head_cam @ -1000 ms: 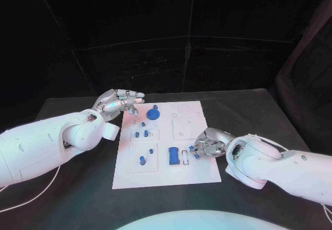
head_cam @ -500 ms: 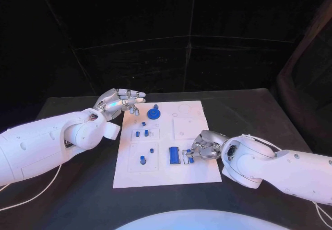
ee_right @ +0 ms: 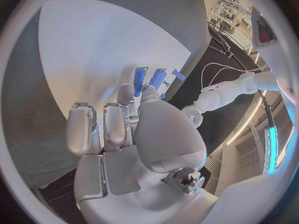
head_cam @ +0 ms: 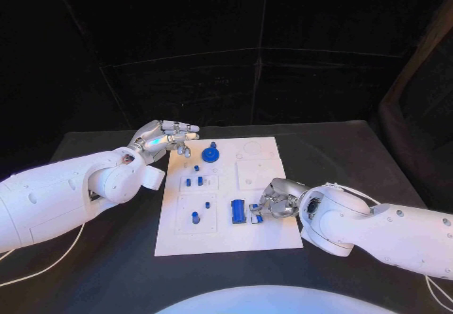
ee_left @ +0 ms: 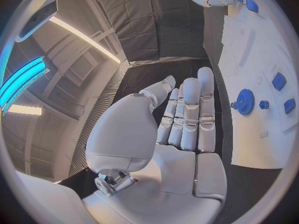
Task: Assemble the parts on the task board
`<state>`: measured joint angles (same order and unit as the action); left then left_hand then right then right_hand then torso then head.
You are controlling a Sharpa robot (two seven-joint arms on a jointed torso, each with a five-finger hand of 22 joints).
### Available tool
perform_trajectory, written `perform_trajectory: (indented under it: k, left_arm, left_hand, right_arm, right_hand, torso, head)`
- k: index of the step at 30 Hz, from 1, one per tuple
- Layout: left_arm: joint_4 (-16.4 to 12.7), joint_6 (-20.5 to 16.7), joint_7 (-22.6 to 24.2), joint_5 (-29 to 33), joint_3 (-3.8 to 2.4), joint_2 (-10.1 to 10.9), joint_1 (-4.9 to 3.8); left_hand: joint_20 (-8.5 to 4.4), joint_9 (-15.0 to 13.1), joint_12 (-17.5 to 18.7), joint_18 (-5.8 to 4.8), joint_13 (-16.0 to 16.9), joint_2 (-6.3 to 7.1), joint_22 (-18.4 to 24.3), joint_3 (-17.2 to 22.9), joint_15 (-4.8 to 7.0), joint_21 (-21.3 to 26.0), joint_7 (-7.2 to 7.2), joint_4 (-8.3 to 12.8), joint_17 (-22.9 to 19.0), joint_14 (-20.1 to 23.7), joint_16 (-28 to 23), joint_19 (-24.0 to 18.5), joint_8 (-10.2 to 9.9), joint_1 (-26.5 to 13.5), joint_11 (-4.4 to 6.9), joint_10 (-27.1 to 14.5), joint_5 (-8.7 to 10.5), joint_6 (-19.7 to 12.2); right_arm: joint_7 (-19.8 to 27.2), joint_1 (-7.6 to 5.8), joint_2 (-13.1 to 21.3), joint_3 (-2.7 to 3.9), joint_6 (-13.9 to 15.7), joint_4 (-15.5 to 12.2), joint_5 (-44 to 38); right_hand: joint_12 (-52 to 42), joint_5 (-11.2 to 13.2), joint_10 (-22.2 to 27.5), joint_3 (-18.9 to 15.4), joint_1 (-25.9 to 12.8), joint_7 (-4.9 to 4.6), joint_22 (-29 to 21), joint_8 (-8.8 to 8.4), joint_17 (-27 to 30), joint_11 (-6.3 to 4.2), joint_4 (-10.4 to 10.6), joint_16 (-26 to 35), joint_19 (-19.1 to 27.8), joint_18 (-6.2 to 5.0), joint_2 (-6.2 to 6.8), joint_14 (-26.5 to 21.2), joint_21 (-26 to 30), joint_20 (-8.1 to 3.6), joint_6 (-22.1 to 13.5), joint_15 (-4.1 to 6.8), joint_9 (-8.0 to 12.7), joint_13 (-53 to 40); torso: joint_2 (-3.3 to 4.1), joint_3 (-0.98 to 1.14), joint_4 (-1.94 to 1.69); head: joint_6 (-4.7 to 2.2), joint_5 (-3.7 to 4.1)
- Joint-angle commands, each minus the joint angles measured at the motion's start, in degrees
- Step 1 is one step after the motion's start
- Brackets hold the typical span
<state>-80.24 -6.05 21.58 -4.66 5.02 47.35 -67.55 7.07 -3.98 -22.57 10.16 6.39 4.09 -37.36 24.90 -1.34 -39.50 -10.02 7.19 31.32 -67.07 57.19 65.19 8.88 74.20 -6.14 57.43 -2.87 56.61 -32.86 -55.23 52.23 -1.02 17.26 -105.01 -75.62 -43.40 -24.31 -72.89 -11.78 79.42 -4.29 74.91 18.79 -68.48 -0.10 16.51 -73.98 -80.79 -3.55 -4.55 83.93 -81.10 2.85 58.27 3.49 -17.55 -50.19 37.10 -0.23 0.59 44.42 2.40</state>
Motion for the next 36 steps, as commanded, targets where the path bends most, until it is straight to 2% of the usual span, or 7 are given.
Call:
perform_trajectory:
  k: [1, 11, 23, 25, 29, 36]
  left_arm:
    - [-0.1, 0.7, 0.1, 0.2, -0.05, 0.0, -0.08]
    - [-0.2, 1.0, -0.2, 0.2, -0.05, 0.1, -0.09]
    - [-0.2, 1.3, -0.4, 0.2, -0.05, 0.1, -0.09]
    - [-0.2, 1.4, -0.5, 0.2, -0.05, 0.1, -0.09]
    - [-0.2, 1.5, -0.6, 0.2, -0.05, 0.1, -0.09]
    - [-0.2, 1.5, -0.5, 0.2, -0.05, 0.0, -0.09]
  left_hand:
    - [-0.03, 0.0, -0.2, 0.32, 0.1, -0.61, 0.0, -0.3, 0.0, 0.2, -0.15, 0.0, 0.0, 0.5, -0.3, -0.4, 0.2, -0.1, -0.02, -0.5, 0.03, -0.2]
    - [-0.02, 0.1, -0.3, 0.32, 0.1, -0.62, 0.1, -0.4, -0.02, 0.3, -0.18, -0.1, -0.1, 0.5, -0.3, -0.4, 0.2, -0.2, -0.04, -0.6, 0.03, -0.3]
    - [0.0, 0.1, -0.3, 0.31, 0.1, -0.66, 0.1, -0.4, -0.05, 0.3, -0.2, -0.1, -0.1, 0.5, -0.3, -0.4, 0.2, -0.3, -0.07, -0.6, 0.03, -0.3]
    - [0.0, 0.1, -0.3, 0.31, 0.1, -0.66, 0.1, -0.4, -0.05, 0.3, -0.2, -0.1, -0.1, 0.5, -0.3, -0.4, 0.2, -0.3, -0.07, -0.6, 0.03, -0.3]
    - [0.02, 0.1, -0.3, 0.3, 0.0, -0.7, 0.1, -0.5, -0.07, 0.4, -0.21, -0.2, -0.2, 0.5, -0.3, -0.4, 0.2, -0.4, -0.09, -0.7, 0.03, -0.3]
    - [0.02, 0.1, -0.3, 0.3, 0.0, -0.71, 0.1, -0.5, -0.08, 0.4, -0.21, -0.2, -0.2, 0.5, -0.3, -0.5, 0.2, -0.4, -0.09, -0.7, 0.03, -0.4]
  right_arm:
    - [-0.3, -0.07, -0.2, 0.01, -0.4, 0.0, -0.8]
    - [-0.4, -0.07, -0.6, 0.01, -1.5, 0.3, -0.9]
    - [-0.7, -0.07, -1.0, 0.01, -2.5, 0.6, -1.4]
    - [-0.8, -0.07, -1.1, 0.01, -2.5, 0.7, -1.5]
    - [-0.8, -0.07, -1.1, 0.01, -2.4, 0.8, -1.7]
    - [-0.8, -0.07, -1.3, 0.01, -2.2, 0.9, -2.0]
  right_hand:
    - [-0.4, 0.0, -0.7, -0.4, -0.6, -0.02, 0.5, 0.04, -0.1, -0.04, 0.0, 0.2, -0.3, 0.04, 0.14, 2.3, -0.2, -0.32, 0.6, 0.44, -0.1, -0.2]
    - [-0.7, 0.4, -0.9, -0.5, -0.9, 0.07, 0.7, 0.11, -0.3, -0.1, 0.0, 0.1, -0.4, 0.07, -0.02, 2.4, -0.3, -0.35, 0.8, 0.49, -0.1, -0.5]
    - [-1.3, 0.8, -1.6, -1.4, -3.5, 0.16, 0.8, 0.04, -0.6, -0.16, 0.1, -0.1, -0.5, 0.1, -0.76, 2.4, -0.3, -0.42, 1.3, 0.54, -0.3, -1.1]
    - [-1.3, 1.8, -1.7, -1.9, -4.4, 0.18, 0.8, 0.0, -0.7, -0.16, 0.1, -0.2, -0.5, 0.1, -0.93, 2.4, -0.3, -0.42, 1.5, 0.53, -0.3, -1.2]
    - [-1.2, 5.2, -1.7, -2.9, -6.0, 0.21, 0.7, -0.12, -0.7, -0.16, 0.1, -0.1, -0.4, 0.07, -1.24, 2.4, -0.2, -0.41, 1.6, 0.54, -0.4, -1.2]
    - [-0.6, 7.7, -1.5, -3.9, -6.9, 0.17, 0.4, -0.27, -0.4, -0.11, 0.1, 0.2, -0.2, 0.0, -1.49, 2.3, 0.0, -0.39, 1.5, 0.5, -0.6, -1.0]
  torso:
    - [0.01, 0.0, 0.03]
    - [0.0, -0.01, 0.0]
    - [0.04, 0.0, 0.04]
    - [0.01, 0.0, 0.02]
    - [-0.04, -0.02, 0.03]
    - [-0.05, 0.0, 0.0]
  head:
    - [0.01, -0.03]
    - [0.03, -0.12]
    - [0.17, -0.15]
    - [0.2, -0.14]
    - [0.21, -0.13]
    - [0.19, -0.13]
